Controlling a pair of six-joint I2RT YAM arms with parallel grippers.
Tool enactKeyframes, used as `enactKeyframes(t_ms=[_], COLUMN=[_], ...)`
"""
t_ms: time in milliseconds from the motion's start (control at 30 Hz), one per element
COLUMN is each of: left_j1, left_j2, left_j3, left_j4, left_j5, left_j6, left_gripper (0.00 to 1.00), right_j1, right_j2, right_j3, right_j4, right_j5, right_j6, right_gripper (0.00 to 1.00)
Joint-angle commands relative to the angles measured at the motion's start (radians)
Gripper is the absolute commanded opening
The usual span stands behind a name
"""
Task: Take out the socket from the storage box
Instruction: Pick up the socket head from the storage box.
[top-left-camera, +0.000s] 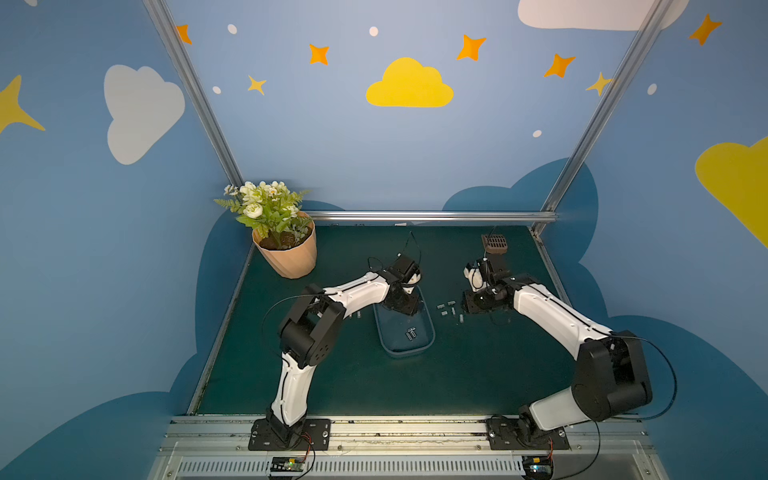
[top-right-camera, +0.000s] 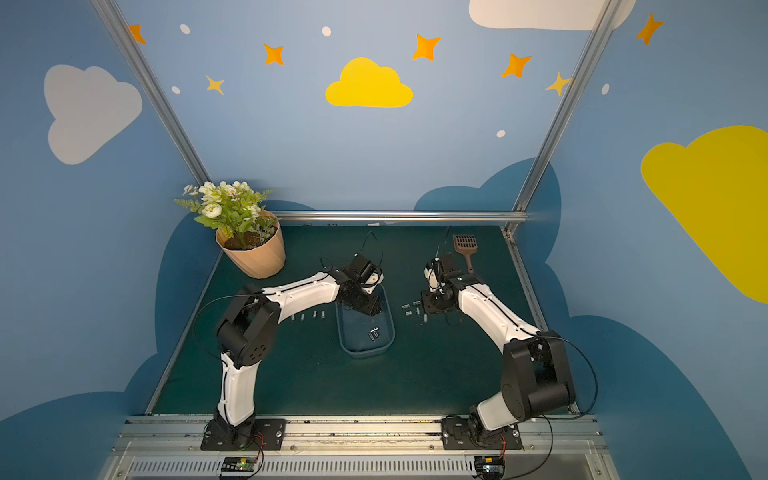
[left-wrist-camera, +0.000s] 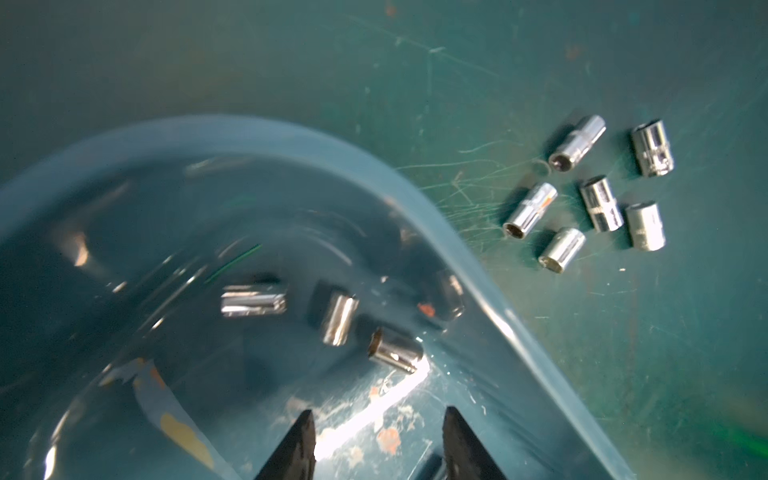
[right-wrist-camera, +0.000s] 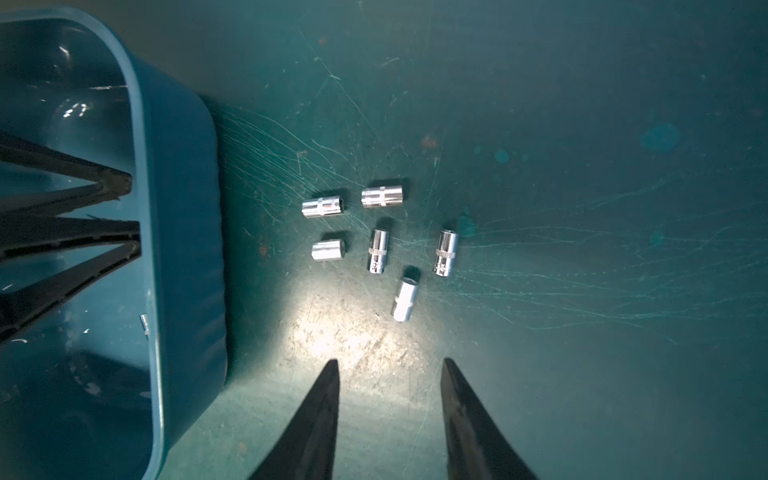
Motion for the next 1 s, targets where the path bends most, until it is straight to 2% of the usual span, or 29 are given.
enactKeyframes(t_ms=[0,333,967], left_j1=[0.000,0.000,0.000], left_j2=[0.031,0.079,0.137], left_j3=[0.035,0.076,0.138], left_j4=[-0.011,-0.027,-0.079], left_j5=[0.048,0.051,0.093], left_j6=[0.070,0.133,0.225], left_gripper=[0.51,0.55,0.50], right_j1=[-0.009,-0.014,-0.016], right_j2=[-0.013,-0.005,-0.006], right_j3=[-0.002,-0.002,-0.008], right_j4=[-0.006,-0.006,-0.004], right_j5=[-0.021,-0.029,-0.037], right_j6=[0.012,0.013,0.021], right_gripper=[0.41,0.41,0.40])
